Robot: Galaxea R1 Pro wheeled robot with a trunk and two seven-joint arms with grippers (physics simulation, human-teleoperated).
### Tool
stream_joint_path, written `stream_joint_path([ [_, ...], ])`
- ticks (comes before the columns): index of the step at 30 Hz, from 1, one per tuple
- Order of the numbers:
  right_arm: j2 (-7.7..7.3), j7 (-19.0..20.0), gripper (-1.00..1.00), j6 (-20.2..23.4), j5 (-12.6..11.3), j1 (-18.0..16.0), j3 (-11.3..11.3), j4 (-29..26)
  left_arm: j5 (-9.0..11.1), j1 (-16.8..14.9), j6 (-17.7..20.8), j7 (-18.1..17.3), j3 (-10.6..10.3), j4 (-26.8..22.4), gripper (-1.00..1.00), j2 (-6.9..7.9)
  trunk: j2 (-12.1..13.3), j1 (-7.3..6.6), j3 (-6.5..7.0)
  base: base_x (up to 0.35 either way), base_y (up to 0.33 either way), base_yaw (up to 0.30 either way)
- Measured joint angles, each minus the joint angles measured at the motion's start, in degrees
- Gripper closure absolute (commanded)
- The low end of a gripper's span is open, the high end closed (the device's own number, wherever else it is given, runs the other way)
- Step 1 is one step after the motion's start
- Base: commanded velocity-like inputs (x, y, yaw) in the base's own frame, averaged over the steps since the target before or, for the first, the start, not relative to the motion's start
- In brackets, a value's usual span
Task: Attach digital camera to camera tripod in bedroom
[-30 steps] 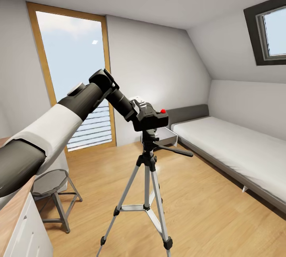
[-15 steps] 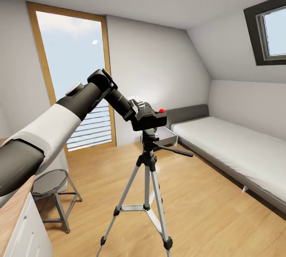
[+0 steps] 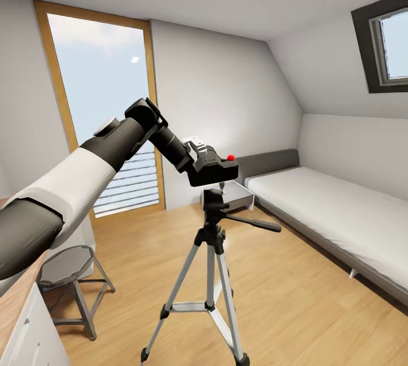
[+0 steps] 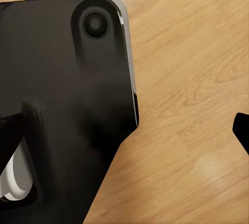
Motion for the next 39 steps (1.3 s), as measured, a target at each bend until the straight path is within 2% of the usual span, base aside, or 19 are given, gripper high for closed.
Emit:
stream_joint_path([
  [28, 0.0, 0.0, -1.0, 0.0, 0.0, 0.0, 0.0, 0.0, 0.0, 0.0, -0.04, -0.01, -0.08, -0.09, 1.0, -0.3, 0.0, 0.0, 0.0, 0.003, 0.0, 0.0],
  [34, 0.0, 0.0, -1.0, 0.0, 0.0, 0.01, 0.0, 0.0, 0.05, 0.0, -0.12, 0.0, -0.26, -1.71, 1.0, -0.03, 0.0, 0.0, 0.0, 0.0, 0.0, 0.0],
  [37, 0.0, 0.0, -1.0, 0.0, 0.0, 0.01, 0.0, 0.0, 0.1, 0.02, -0.14, 0.0, -1.05, -3.09, 1.0, 0.27, 0.0, 0.0, 0.0, 0.0, 0.0, 0.0],
  [38, 0.0, 0.0, -1.0, 0.0, 0.0, 0.0, 0.0, 0.0, 0.14, 0.06, -0.14, 0.0, -2.5, -3.39, 1.0, 0.36, 0.0, 0.0, 0.0, 0.0, 0.0, 0.0],
  [39, 0.0, 0.0, -1.0, 0.0, 0.0, 0.02, 0.0, 0.0, 0.11, 0.05, -0.15, 0.0, -2.97, -3.44, 1.0, 0.36, 0.0, 0.01, 0.0, 0.0, 0.0, 0.0],
])
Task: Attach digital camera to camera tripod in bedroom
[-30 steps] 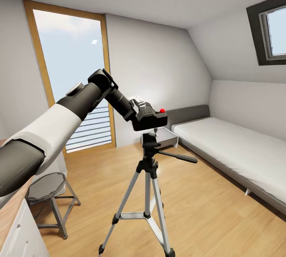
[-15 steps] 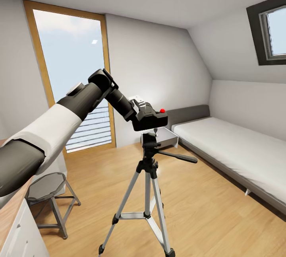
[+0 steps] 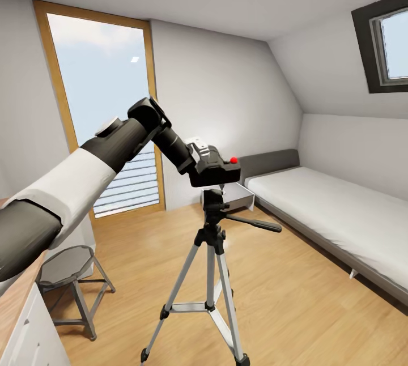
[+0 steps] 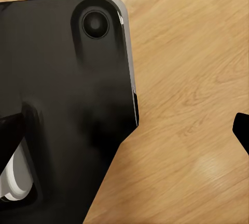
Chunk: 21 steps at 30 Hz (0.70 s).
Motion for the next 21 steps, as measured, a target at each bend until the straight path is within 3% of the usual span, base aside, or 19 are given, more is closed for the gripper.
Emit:
stream_joint_path([
  [6, 0.0, 0.0, -1.0, 0.0, 0.0, 0.0, 0.0, 0.0, 0.21, 0.03, -0.02, 0.0, -1.95, -0.21, 1.0, -0.05, 0.0, 0.0, 0.0, 0.0, 0.0, 0.0],
  [21, 0.0, 0.0, -1.0, 0.0, 0.0, -0.02, 0.0, 0.0, 0.25, 0.04, -0.03, 0.0, -2.47, -0.25, 1.0, 0.8, 0.0, 0.0, 0.0, 0.0, 0.0, 0.0],
])
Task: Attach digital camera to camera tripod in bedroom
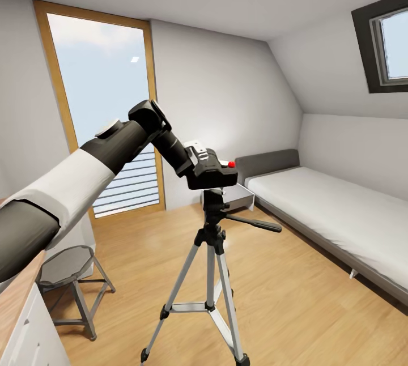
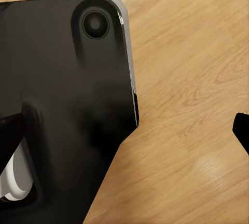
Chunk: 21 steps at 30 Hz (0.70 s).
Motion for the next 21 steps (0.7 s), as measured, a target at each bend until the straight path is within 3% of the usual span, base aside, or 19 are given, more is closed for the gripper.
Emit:
stream_joint_path([
  [21, 0.0, 0.0, -1.0, -0.17, 0.0, 0.02, 0.0, 0.0, 0.0, 0.0, 0.03, 0.0, 0.07, -0.01, 1.0, -0.06, 0.0, 0.0, 0.0, 0.0, 0.0, 0.0],
])
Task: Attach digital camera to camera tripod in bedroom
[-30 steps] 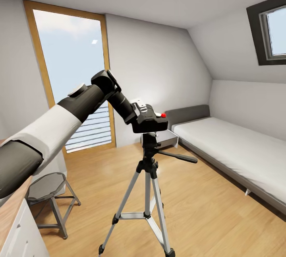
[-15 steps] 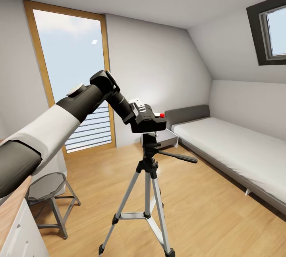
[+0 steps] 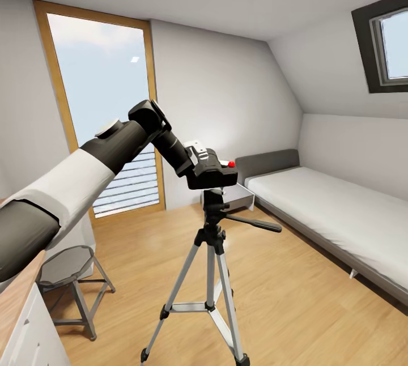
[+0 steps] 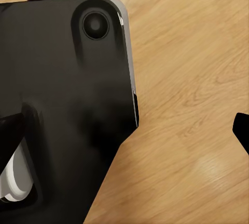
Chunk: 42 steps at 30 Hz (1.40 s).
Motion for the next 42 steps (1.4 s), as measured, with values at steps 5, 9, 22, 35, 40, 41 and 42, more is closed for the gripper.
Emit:
stream_joint_path([
  [5, 0.0, 0.0, -1.0, 0.0, 0.0, -0.01, 0.0, 0.0, 0.0, 0.0, -0.01, 0.0, 0.0, 0.0, 1.0, -0.02, 0.0, 0.0, 0.0, 0.0, 0.0, 0.0],
  [9, 0.0, 0.0, -1.0, 0.0, 0.0, 0.0, 0.0, 0.0, 0.0, 0.0, 0.03, 0.0, 0.02, 0.0, 1.0, -0.04, 0.0, 0.0, 0.0, 0.0, 0.0, 0.0],
  [22, 0.0, 0.0, -1.0, 0.0, 0.0, -0.01, 0.0, 0.0, 0.0, 0.0, -0.01, 0.0, 0.09, 0.01, 1.0, -0.05, 0.0, 0.0, 0.0, 0.0, 0.0, 0.0],
  [35, -0.76, -0.06, -1.0, -0.27, 1.18, -0.09, 5.51, -9.98, 0.0, 0.0, -0.01, 0.0, 0.09, 0.09, 1.0, -0.31, 0.0, 0.0, 0.01, 0.0, 0.0, 0.0],
  [40, -0.78, 0.19, -1.0, -1.07, 1.28, -0.09, 10.23, -13.93, 0.0, 0.0, -0.01, 0.0, 0.09, 0.09, 1.0, -0.31, 0.0, 0.0, 0.0, 0.0, 0.0, 0.0],
  [41, -0.78, 0.22, -1.0, -1.39, 1.28, -0.09, 10.8, -14.47, 0.0, 0.0, -0.01, 0.0, 0.09, 0.09, 1.0, -0.31, 0.0, 0.0, 0.0, 0.0, 0.0, 0.0],
  [42, -0.77, 0.22, -1.0, -2.11, 1.29, -0.09, 11.75, -15.44, 0.02, 0.0, -0.01, 0.0, 0.09, 0.09, 1.0, -0.31, 0.0, 0.0, 0.01, 0.0, 0.0, 0.0],
])
